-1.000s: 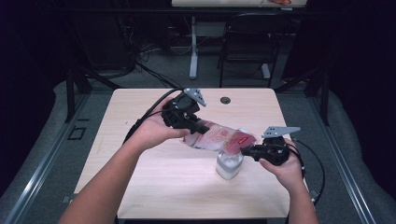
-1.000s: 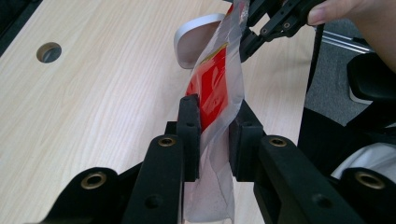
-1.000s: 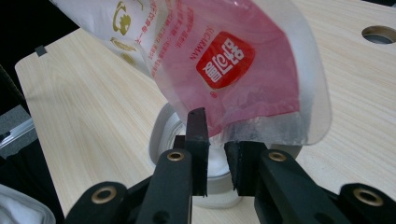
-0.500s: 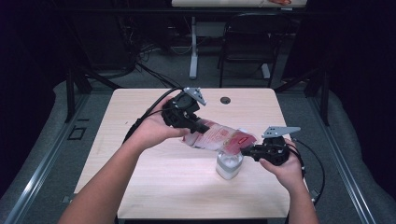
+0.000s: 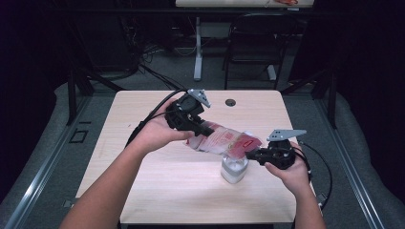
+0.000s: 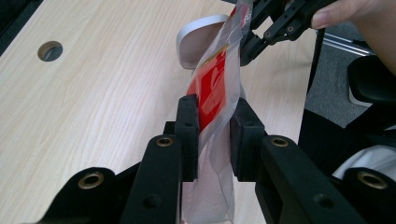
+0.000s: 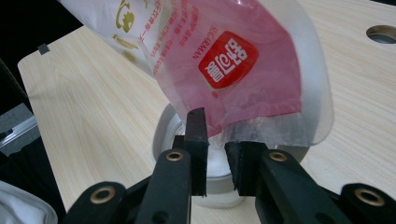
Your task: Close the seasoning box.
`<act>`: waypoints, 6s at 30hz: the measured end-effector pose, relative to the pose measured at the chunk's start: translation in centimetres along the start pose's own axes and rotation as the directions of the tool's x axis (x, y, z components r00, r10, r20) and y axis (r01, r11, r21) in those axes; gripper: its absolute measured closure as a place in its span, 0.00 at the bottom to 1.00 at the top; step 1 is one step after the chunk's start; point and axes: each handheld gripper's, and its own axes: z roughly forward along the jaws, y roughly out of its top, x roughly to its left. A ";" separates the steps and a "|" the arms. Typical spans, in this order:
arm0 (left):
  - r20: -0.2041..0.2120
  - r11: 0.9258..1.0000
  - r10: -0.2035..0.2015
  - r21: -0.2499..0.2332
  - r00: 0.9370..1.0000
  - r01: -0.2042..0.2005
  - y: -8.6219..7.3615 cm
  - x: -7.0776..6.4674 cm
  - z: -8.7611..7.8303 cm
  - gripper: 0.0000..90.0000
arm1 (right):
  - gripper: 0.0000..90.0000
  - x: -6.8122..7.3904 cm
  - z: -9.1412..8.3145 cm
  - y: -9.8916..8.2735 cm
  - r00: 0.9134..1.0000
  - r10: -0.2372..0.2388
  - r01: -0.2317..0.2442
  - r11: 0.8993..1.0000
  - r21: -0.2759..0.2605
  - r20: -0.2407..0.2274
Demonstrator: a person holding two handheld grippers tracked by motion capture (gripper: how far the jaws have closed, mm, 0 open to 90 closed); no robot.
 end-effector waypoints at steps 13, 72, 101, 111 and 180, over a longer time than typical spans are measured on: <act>0.001 1.000 -0.013 -0.012 1.000 0.013 -0.1 0.1 -0.1 0.85 | 0.88 0.3 -0.3 0.1 1.000 -0.016 0.017 1.000 0.019 -0.013; -0.001 1.000 0.008 -0.013 1.000 -0.008 1.0 -0.7 0.0 0.84 | 0.86 -0.2 -0.2 -0.1 1.000 0.008 -0.007 1.000 0.024 -0.027; 0.002 1.000 0.022 -0.016 1.000 -0.022 1.5 -1.1 0.2 0.83 | 0.86 -0.3 -0.1 -0.2 1.000 0.017 -0.017 1.000 0.023 -0.021; -0.002 1.000 0.019 -0.021 1.000 -0.019 1.6 -0.9 -0.1 0.83 | 0.86 0.2 -0.2 0.1 1.000 -0.009 0.010 0.999 0.040 -0.020; 0.028 0.994 -0.081 -0.071 0.996 0.083 -4.9 0.8 0.2 0.82 | 0.84 0.2 0.1 0.2 0.995 0.038 -0.048 0.992 -0.113 -0.092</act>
